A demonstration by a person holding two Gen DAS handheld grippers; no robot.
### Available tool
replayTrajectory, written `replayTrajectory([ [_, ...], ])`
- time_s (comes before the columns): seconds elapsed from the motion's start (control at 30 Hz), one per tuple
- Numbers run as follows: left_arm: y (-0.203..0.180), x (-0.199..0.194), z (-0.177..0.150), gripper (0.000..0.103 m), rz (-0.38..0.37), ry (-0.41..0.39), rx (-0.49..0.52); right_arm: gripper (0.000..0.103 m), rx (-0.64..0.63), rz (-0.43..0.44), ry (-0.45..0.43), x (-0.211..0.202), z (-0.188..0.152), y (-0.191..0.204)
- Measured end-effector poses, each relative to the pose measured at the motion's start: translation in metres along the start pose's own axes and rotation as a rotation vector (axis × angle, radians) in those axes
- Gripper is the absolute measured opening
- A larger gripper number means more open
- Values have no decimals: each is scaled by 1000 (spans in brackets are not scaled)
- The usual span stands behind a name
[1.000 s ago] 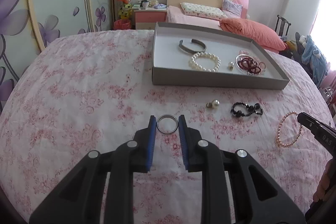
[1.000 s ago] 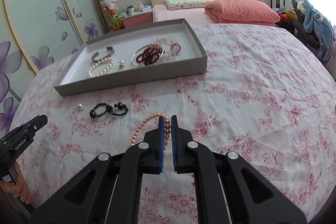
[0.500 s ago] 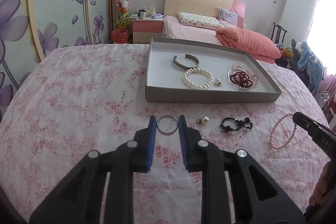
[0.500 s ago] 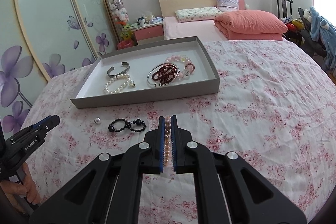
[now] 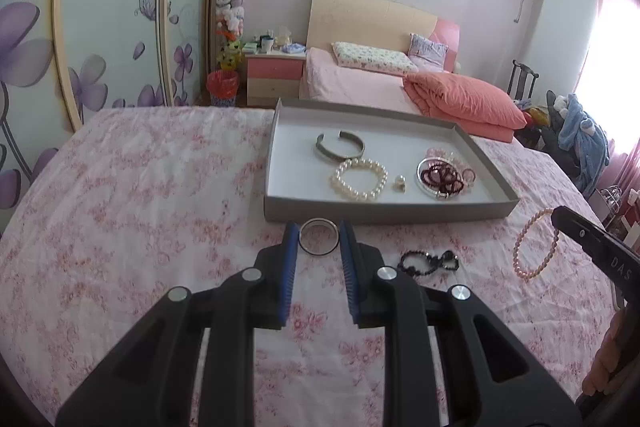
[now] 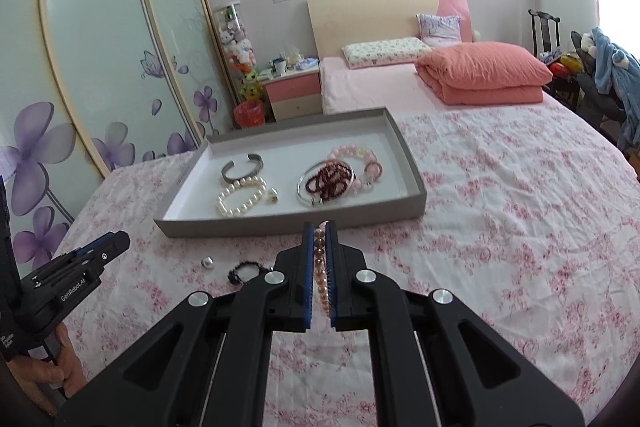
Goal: Organize jewelry
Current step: 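Lift the pink pearl bracelet and silver ring and carry both over the tray, then lower the pink pearl bracelet and silver ring into the tray and open both grippers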
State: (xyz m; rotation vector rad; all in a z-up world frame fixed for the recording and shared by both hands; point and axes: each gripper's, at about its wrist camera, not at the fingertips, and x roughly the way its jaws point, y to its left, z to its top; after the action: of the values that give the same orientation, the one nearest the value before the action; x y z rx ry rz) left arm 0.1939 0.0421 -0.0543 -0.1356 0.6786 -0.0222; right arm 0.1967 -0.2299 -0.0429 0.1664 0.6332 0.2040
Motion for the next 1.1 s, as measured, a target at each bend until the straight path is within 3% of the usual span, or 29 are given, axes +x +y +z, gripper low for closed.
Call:
replayTrajectory([
  [0.63,-29,3,51,22,-18,-147,50,6,-56,-10,-205,2,68,7],
  [1.1,-42,35,82,22,-24,-176,85,6,-89,-15,-215,40,89,15],
])
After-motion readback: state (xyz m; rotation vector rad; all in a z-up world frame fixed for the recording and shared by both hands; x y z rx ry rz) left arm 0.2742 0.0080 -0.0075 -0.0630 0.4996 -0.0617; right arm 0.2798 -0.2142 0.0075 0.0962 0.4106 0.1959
